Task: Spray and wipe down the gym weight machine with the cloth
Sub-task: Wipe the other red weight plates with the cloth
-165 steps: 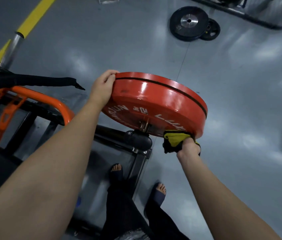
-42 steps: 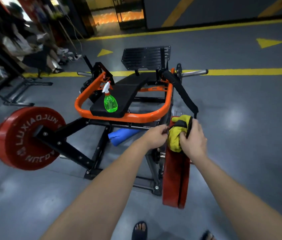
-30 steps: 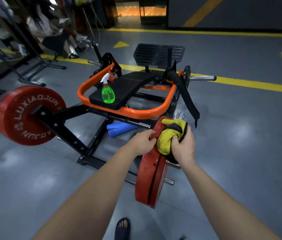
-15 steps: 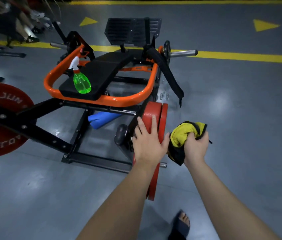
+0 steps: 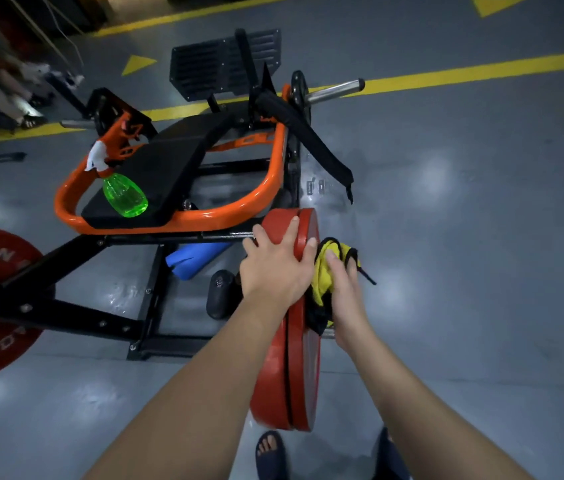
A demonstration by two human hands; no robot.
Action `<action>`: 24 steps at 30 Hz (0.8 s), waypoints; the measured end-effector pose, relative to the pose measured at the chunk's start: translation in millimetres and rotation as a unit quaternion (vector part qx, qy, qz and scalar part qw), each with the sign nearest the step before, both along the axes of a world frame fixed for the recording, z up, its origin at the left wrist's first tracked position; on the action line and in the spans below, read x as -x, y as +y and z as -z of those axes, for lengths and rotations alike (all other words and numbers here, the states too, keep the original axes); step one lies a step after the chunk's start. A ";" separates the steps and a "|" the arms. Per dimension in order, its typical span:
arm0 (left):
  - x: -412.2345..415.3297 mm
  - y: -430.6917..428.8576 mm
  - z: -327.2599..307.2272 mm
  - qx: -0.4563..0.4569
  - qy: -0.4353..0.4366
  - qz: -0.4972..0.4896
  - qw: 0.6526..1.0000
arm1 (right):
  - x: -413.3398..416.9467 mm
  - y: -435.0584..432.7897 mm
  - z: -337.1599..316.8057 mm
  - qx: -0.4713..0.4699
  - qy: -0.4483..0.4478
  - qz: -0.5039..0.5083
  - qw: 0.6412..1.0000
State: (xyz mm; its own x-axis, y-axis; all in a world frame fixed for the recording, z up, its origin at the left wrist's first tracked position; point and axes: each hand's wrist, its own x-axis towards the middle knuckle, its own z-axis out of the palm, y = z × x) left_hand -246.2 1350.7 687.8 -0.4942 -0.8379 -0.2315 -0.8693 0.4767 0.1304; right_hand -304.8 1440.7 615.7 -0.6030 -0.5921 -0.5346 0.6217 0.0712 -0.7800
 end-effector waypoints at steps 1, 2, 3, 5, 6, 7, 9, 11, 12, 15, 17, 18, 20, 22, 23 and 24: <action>3.7 -4.1 1.5 -0.001 -0.003 -0.003 1.000 | 0.8 -8.7 3.1 -0.004 0.027 -0.011 1.000; 6.7 -7.2 2.8 -0.005 -0.009 -0.006 1.000 | 5.4 -16.5 3.1 -0.009 0.031 -0.014 0.999; 10.3 -11.2 5.1 -0.008 -0.015 -0.009 1.000 | 12.7 -26.7 1.7 -0.010 0.021 -0.010 1.000; 16.5 -18.7 9.5 -0.015 -0.027 -0.011 0.999 | 30.0 -42.0 2.8 -0.008 0.008 -0.013 1.000; 19.8 -22.2 10.5 -0.015 -0.032 -0.010 0.999 | 35.3 -46.0 2.0 -0.007 0.009 -0.014 1.000; 22.7 -25.3 10.8 -0.016 -0.035 -0.008 0.999 | 36.7 -47.2 1.4 -0.006 0.016 -0.008 1.000; 28.2 -31.7 9.9 -0.024 -0.040 -0.006 0.999 | 27.0 -41.0 -2.3 -0.011 0.044 0.012 0.999; 33.1 -38.0 9.0 -0.035 -0.048 0.001 0.998 | 10.3 -26.0 -2.7 -0.008 0.076 0.027 0.997; 35.3 -40.5 8.4 -0.041 -0.053 0.006 0.998 | 2.0 -16.6 -3.2 0.001 0.091 0.033 0.995; 39.5 -45.7 7.0 -0.052 -0.058 0.019 0.997 | -5.1 -6.0 -8.8 0.010 0.133 0.032 0.990; 41.2 -47.5 7.1 -0.052 -0.056 0.023 0.997 | 7.9 -20.5 -9.7 -0.009 0.164 0.018 0.986; 41.2 -48.1 8.0 -0.051 -0.053 0.025 0.997 | 15.7 -30.3 -10.0 -0.025 0.165 0.014 0.986; 40.5 -48.4 9.6 -0.051 -0.043 0.025 0.997 | 26.2 -45.2 -8.6 -0.032 0.147 0.012 0.989; 39.9 -48.6 10.0 -0.051 -0.034 0.022 0.998 | 25.5 -47.0 -3.3 -0.023 0.118 0.022 0.992; 39.5 -48.7 9.8 -0.051 -0.032 0.021 0.998 | 21.8 -44.1 -2.3 -0.024 0.109 0.026 0.993; 39.2 -48.6 9.4 -0.051 -0.030 0.020 0.998 | 17.1 -38.8 -1.1 -0.026 0.106 0.032 0.994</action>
